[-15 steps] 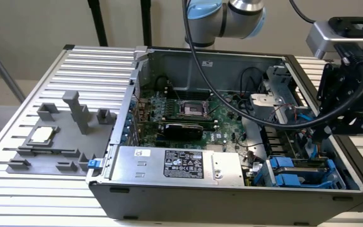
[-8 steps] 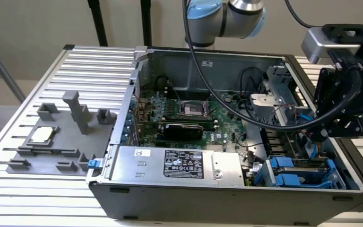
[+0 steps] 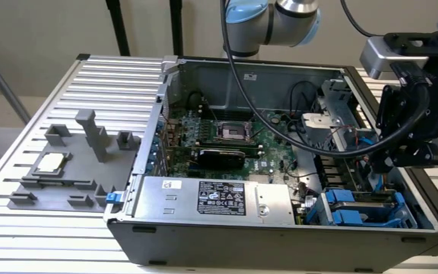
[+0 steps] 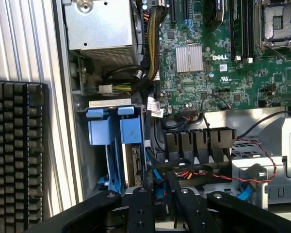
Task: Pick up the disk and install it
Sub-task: 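Insert the second disk wire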
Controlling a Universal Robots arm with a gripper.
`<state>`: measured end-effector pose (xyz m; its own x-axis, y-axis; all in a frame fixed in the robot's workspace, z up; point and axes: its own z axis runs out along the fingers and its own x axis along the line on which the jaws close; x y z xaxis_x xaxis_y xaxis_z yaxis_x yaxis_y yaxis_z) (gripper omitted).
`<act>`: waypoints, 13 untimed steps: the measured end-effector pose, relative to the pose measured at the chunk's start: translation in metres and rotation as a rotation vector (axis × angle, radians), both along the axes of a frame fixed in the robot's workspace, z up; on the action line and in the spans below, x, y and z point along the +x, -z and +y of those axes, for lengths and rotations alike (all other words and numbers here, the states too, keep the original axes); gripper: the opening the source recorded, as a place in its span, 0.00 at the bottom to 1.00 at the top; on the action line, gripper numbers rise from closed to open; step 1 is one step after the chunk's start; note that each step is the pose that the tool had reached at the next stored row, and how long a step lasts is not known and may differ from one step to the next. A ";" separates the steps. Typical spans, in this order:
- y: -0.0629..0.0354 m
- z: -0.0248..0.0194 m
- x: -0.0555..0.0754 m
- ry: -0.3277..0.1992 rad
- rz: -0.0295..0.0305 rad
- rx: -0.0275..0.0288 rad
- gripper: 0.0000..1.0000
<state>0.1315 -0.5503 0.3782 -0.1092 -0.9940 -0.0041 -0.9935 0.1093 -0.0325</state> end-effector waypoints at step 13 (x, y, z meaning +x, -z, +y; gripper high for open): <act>0.0013 0.0010 -0.016 0.000 -0.0019 -0.0146 0.16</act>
